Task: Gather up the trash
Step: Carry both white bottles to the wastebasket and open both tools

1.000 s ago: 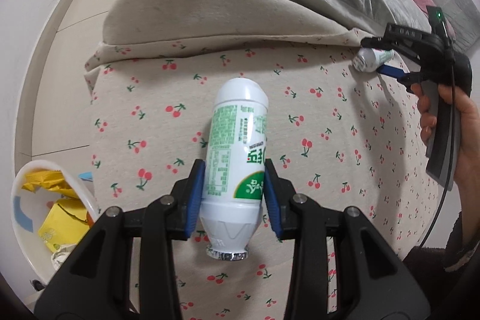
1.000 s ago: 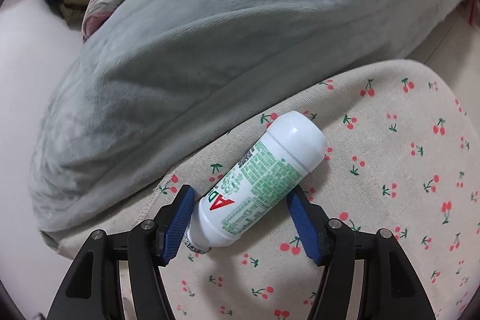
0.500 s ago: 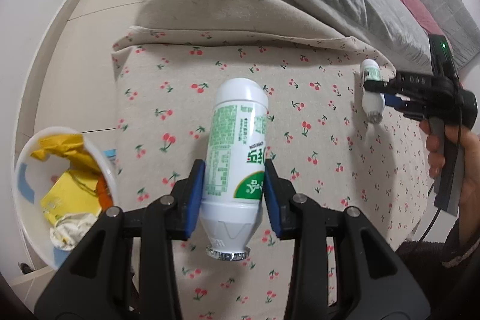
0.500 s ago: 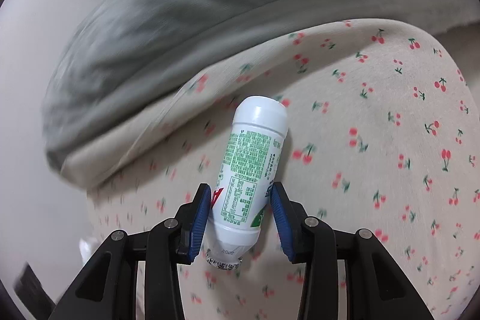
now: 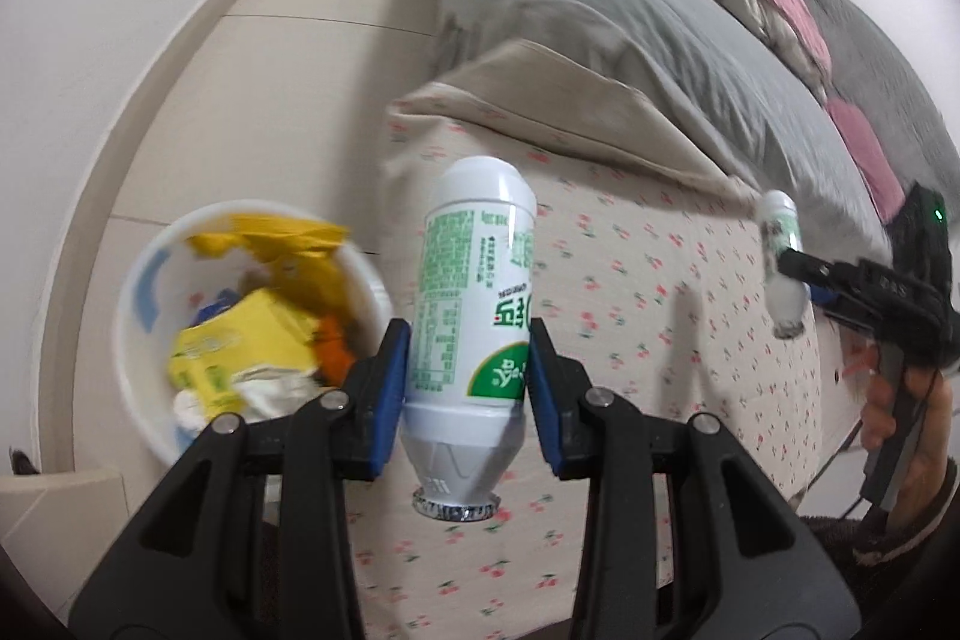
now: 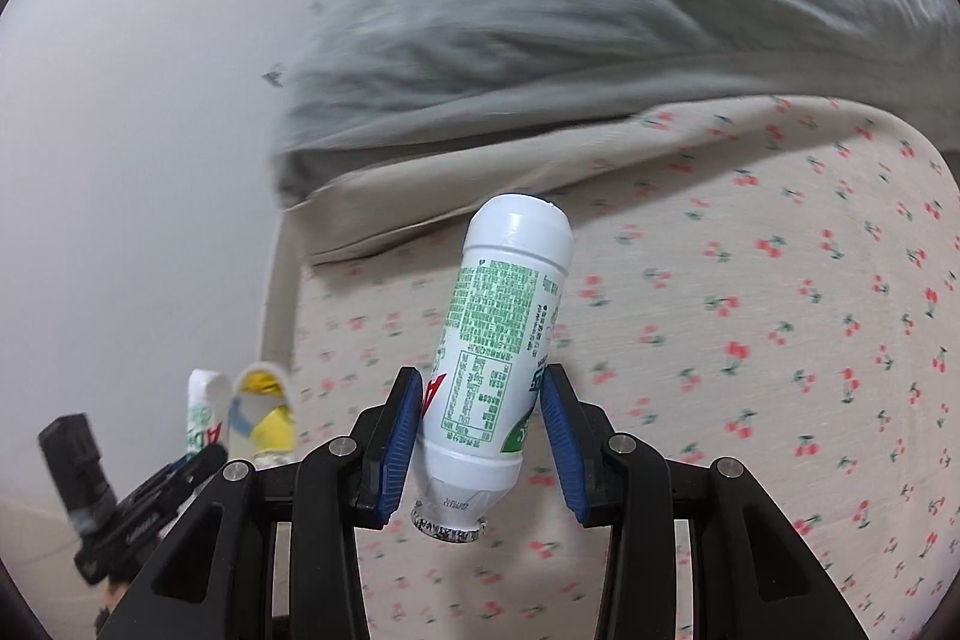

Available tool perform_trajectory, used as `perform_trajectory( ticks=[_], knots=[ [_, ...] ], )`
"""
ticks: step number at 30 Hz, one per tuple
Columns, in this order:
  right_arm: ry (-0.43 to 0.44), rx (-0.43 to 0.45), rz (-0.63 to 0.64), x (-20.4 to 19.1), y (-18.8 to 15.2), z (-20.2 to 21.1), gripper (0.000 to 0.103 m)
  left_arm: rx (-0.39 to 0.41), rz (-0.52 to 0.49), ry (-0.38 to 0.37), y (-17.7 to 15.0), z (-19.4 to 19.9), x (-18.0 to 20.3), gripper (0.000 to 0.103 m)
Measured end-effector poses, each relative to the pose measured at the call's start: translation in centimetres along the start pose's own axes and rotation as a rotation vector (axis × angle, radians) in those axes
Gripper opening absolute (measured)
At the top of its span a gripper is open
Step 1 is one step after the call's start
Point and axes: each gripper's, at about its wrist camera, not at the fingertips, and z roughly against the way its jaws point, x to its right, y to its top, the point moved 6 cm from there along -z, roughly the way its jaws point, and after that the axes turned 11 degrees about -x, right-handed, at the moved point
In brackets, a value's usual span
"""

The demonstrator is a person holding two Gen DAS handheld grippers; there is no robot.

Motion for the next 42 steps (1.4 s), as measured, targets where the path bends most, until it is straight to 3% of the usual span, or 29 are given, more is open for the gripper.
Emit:
perform_trajectory(
  ticks=[10,16,26,32,33,36,42],
  knots=[
    [0.064,-0.018,0.111,-5.4,-0.9,-1.3,0.041,0.037,0.096,0.043,-1.1,1.0,-6.1,0.040],
    [0.089,-0.050,0.155,-8.9,-1.2,-3.6,0.041,0.017,0.159,0.054,-1.8,0.0,-8.9,0.040],
    [0.073,-0.126,0.234,-14.3,-2.8,-8.7,0.041,-0.003,0.225,0.053,-2.0,-1.2,-11.8,0.040],
    [0.069,-0.163,0.284,-16.9,-4.1,-11.1,0.041,0.040,0.205,0.036,-1.1,-1.5,-12.7,0.042],
    [0.069,-0.169,0.293,-17.2,-4.4,-11.4,0.041,0.039,0.207,0.046,-1.1,-1.6,-12.9,0.046],
    [0.068,-0.183,0.303,-18.3,-4.9,-12.7,0.041,0.042,0.207,0.073,-1.1,-1.4,-13.2,0.071],
    [0.065,-0.223,0.335,-20.3,-5.7,-15.3,0.041,0.046,0.227,0.171,-1.9,-0.2,-14.6,0.083]
  ],
)
